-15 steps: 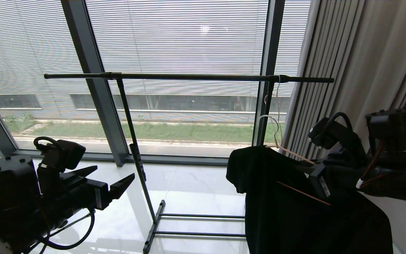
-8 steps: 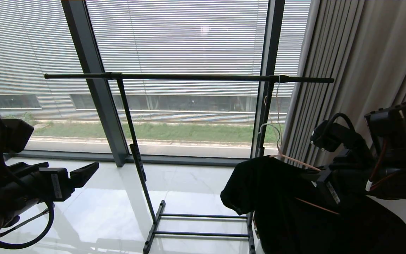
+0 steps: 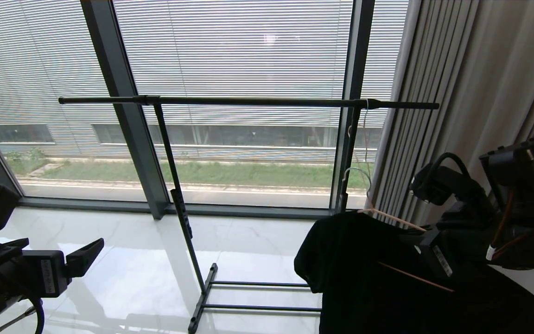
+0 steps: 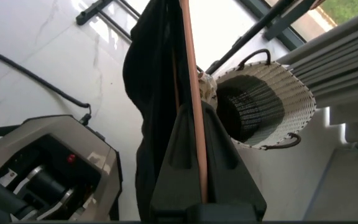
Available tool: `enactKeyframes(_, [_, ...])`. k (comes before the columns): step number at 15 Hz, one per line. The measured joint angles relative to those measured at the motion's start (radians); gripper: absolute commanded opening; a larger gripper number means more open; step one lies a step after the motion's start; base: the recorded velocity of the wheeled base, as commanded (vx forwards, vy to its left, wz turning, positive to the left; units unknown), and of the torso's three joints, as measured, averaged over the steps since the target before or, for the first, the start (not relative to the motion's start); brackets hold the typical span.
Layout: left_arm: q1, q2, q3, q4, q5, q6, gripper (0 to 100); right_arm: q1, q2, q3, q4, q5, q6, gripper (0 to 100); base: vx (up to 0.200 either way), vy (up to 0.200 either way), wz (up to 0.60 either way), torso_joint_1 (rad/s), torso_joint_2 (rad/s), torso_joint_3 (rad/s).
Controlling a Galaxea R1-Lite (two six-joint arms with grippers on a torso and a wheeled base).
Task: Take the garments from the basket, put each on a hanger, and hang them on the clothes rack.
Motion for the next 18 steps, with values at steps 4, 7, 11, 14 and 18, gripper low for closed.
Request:
enactKeyframes(4, [0.000, -0.013, 0.011, 0.000, 0.003, 0.000, 100, 0.001, -0.014, 0.000, 0.027, -0.029, 0.053, 0, 0.000, 0.000, 0.00, 0.000, 0.00, 0.000])
enactKeyframes(7, [0.000, -0.020, 0.011, 0.000, 0.003, 0.000, 100, 0.001, -0.030, 0.008, 0.067, -0.029, 0.056, 0, 0.000, 0.000, 0.00, 0.000, 0.00, 0.000])
enactKeyframes(11, [0.000, -0.026, 0.012, 0.000, 0.004, 0.010, 100, 0.013, -0.051, 0.016, 0.120, -0.029, 0.070, 0, 0.000, 0.000, 0.00, 0.000, 0.00, 0.000])
enactKeyframes(14, [0.000, -0.025, 0.010, 0.000, 0.003, 0.023, 100, 0.017, -0.030, 0.011, 0.054, -0.043, 0.111, 0, 0.067, 0.000, 0.00, 0.001, 0.00, 0.002])
enactKeyframes(18, [0.000, -0.024, 0.008, 0.000, 0.003, 0.028, 100, 0.018, 0.025, -0.008, -0.050, -0.085, 0.160, 0, 0.200, 0.000, 0.00, -0.004, 0.00, 0.005])
